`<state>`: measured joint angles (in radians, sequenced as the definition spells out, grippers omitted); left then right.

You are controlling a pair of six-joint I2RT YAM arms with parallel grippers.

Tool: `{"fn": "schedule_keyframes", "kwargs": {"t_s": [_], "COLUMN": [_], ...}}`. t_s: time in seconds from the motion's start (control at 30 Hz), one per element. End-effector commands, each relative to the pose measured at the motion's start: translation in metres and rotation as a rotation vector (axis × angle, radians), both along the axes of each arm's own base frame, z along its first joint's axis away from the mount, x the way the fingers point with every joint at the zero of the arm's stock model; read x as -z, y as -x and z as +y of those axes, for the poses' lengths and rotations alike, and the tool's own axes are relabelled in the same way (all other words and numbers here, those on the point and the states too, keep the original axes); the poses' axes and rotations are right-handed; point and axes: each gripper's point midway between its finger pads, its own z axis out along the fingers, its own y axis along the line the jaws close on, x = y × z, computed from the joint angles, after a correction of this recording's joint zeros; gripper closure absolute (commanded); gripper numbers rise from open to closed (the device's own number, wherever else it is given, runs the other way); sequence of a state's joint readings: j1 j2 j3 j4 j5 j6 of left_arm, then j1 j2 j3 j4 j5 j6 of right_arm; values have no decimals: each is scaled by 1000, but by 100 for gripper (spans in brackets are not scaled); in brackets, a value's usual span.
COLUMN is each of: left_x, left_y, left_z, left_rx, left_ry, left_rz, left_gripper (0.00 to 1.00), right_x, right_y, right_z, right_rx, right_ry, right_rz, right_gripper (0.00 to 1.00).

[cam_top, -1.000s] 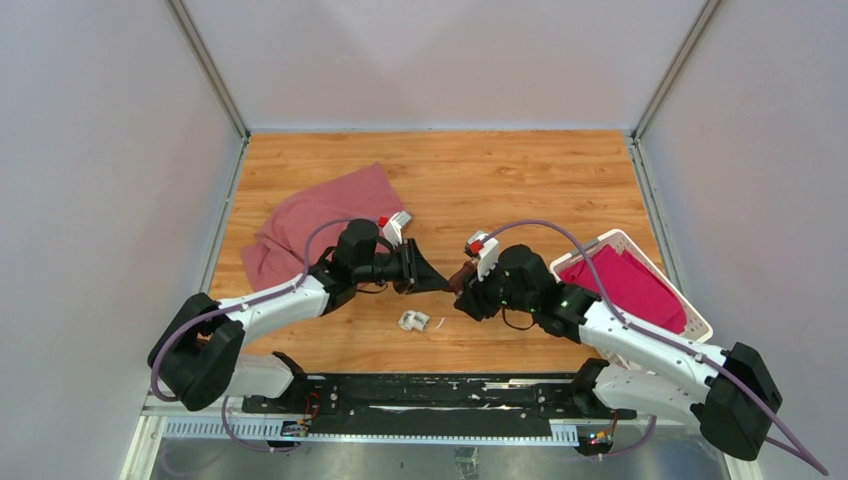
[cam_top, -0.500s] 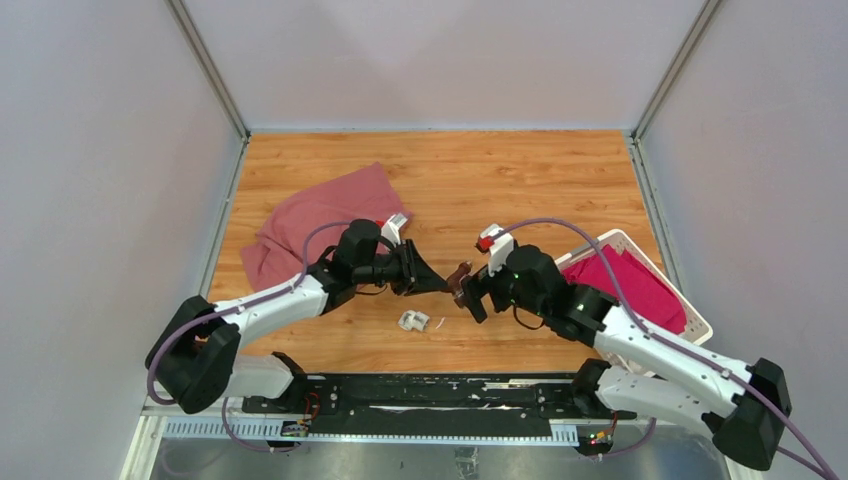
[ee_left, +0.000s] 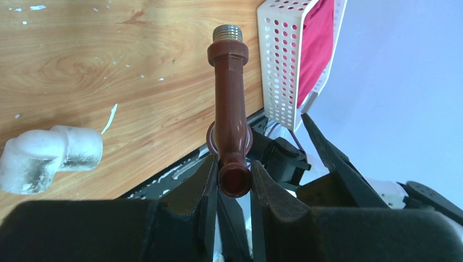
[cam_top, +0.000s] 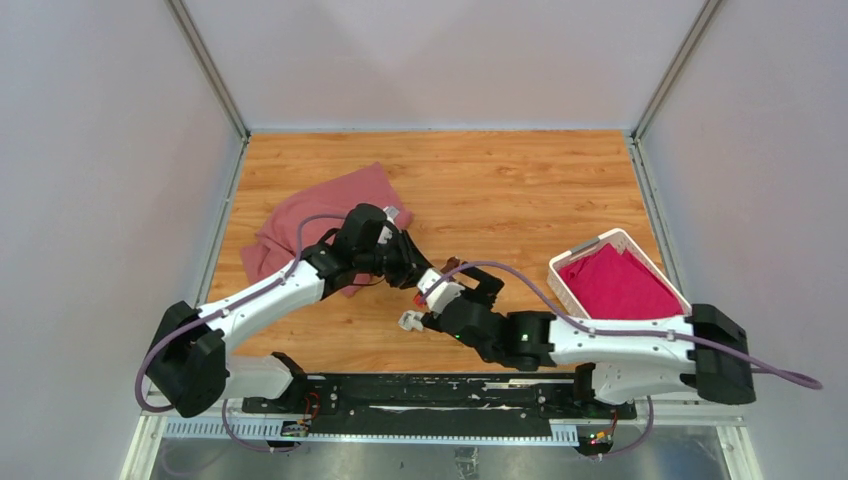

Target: Install the water faucets

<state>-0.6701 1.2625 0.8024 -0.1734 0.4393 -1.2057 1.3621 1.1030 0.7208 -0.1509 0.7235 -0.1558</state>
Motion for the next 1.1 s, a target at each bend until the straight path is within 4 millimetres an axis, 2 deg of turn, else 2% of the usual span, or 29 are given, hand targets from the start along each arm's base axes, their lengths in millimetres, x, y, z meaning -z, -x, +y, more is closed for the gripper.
{"fn": "schedule_keyframes", "kwargs": {"t_s": [0.0, 0.23, 0.33, 0.5, 0.53, 0.6, 0.63, 0.67, 0.7, 0.73, 0.77, 0.83, 0.97, 1.07], "left_x": [-10, -12, -13, -17, -19, -21, -23, -25, -27, -29, -31, -35, -39, -43], "left_y": [2, 5, 7, 7, 6, 6, 6, 5, 4, 3, 1, -5, -28, -41], "left_z": [3, 5, 5, 3, 3, 2, 2, 2, 3, 4, 6, 13, 40, 54], "left_rx": [-17, -19, -18, -16, -15, -9, -10, -12, -14, -13, -17, -36, -95, -98], "left_ry": [-13, -12, -5, 18, 27, 43, 50, 55, 55, 55, 49, 46, 40, 22], "left_rz": [18, 25, 29, 10, 1, -13, -24, -36, -47, -65, -81, -101, -136, -212], "left_gripper": [100, 100, 100, 100, 100, 85, 71, 46, 31, 5, 1, 0, 0, 0], "right_x": [-21, -1, 4, 11, 11, 12, 10, 10, 9, 9, 9, 12, 19, 9], "right_y": [-27, -43, -48, -49, -48, -47, -46, -45, -44, -43, -41, -37, -20, -10], "right_z": [10, 28, 27, 26, 26, 24, 23, 21, 20, 17, 15, 9, -1, -13], "right_rx": [151, 248, 294, 311, 309, 306, 298, 297, 285, 273, 264, 217, 94, 41], "right_ry": [44, 110, 125, 117, 109, 88, 62, 34, 0, -28, -76, -153, -320, -499], "right_rz": [-180, -245, -263, -248, -240, -224, -209, -191, -166, -141, -106, -18, 173, 290], "right_gripper": [2, 22, 38, 98, 100, 100, 100, 100, 100, 100, 100, 100, 100, 100]}}
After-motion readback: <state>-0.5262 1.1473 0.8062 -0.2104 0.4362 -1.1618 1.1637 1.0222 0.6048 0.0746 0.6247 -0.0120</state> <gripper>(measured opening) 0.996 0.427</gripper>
